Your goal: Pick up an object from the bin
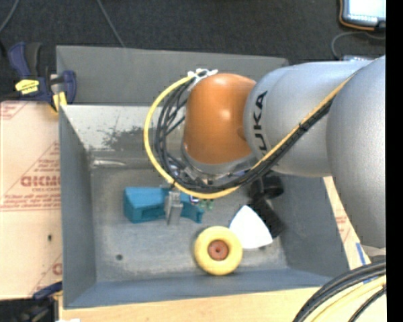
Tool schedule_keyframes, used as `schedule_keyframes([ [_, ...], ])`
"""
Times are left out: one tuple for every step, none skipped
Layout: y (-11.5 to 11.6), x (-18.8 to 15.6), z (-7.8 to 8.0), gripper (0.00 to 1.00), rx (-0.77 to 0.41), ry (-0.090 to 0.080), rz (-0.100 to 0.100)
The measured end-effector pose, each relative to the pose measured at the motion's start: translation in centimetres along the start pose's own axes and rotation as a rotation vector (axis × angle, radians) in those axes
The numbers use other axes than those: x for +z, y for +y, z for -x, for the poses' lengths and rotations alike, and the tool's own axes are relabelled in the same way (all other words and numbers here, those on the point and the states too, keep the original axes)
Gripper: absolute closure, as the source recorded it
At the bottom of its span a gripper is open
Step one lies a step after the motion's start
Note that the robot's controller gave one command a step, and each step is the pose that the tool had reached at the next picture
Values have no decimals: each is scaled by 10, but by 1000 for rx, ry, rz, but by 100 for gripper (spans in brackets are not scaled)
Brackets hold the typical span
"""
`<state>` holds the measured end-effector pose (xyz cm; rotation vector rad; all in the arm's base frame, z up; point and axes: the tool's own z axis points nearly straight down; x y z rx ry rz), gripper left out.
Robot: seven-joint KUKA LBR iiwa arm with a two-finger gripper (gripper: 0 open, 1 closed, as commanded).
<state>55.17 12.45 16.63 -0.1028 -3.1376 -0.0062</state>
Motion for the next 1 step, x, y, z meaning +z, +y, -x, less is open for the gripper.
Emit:
schedule_keyframes([
  [9, -35, 5, 100, 12, -36, 8],
])
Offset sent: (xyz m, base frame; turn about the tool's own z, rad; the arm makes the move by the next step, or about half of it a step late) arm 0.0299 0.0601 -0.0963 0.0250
